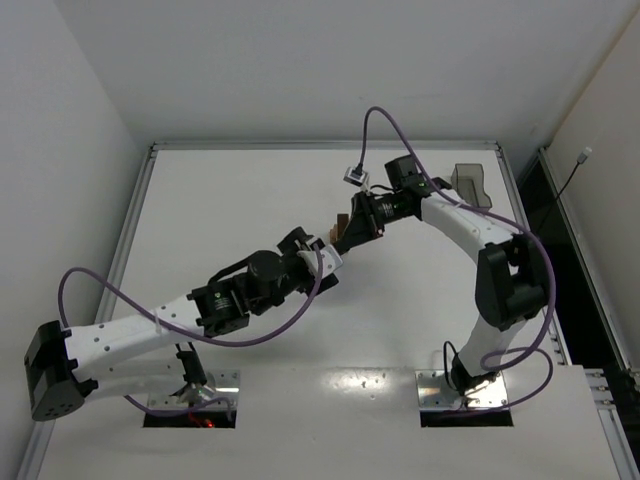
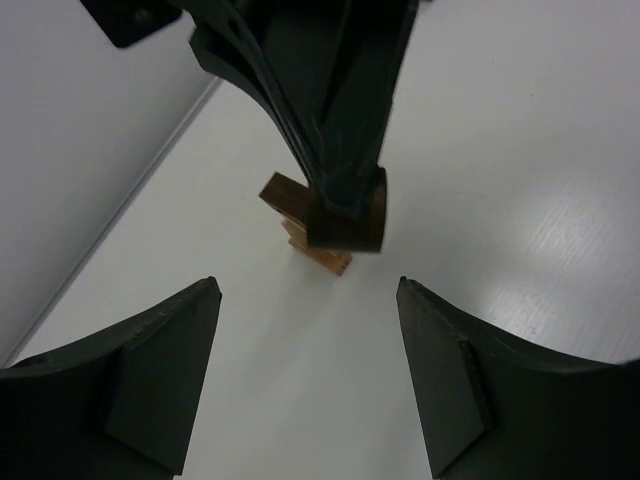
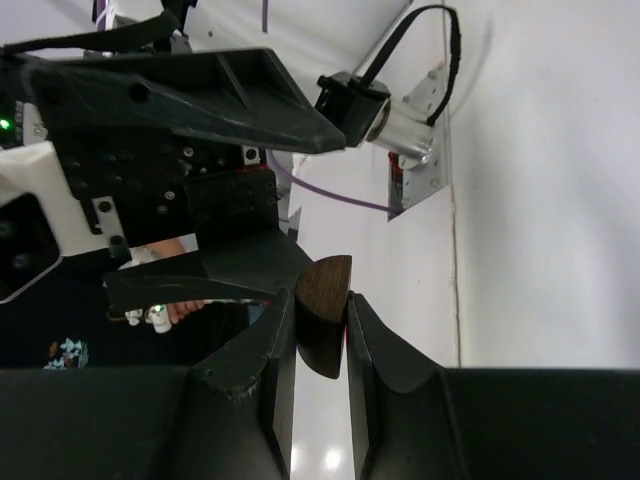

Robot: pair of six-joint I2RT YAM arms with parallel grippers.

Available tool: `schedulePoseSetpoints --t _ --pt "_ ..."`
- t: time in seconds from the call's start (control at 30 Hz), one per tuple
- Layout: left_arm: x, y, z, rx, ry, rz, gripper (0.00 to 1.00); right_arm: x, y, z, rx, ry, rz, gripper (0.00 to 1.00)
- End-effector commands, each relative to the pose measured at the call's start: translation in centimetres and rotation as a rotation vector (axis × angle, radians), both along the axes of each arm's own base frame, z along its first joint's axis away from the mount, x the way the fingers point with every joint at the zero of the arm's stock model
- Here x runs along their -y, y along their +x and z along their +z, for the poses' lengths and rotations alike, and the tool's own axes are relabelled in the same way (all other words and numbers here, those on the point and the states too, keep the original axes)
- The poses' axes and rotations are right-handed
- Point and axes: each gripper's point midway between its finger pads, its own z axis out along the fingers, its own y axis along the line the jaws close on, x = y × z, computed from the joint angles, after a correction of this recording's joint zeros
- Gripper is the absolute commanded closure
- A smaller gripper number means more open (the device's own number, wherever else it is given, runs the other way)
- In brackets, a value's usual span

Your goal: Build the wood block tower

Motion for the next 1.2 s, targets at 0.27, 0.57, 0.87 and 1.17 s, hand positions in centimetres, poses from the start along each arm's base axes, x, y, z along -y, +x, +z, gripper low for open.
schedulePoseSetpoints --t 0.27,0.57,0.87,1.17 --pt "1.3 -0.2 4.8 0.137 -0.128 -0.008 0.32 -0.6 -2.7 3.7 0.036 0.141 0.130 1.00" --pt "2.2 -1.0 4.4 0.116 -0.136 -0.044 0.32 -0.8 -2.2 4.7 0.055 0.147 0.131 1.00" --pt "2.7 -1.3 3.1 0.091 -0.111 -0.064 0.34 -0.9 -2.1 5.2 0.065 0.151 0.132 1.00" --pt "3.0 -1.0 3.1 0.097 -0.120 -0.053 0.48 -1.3 -2.8 5.4 0.072 0.154 0.152 1.00"
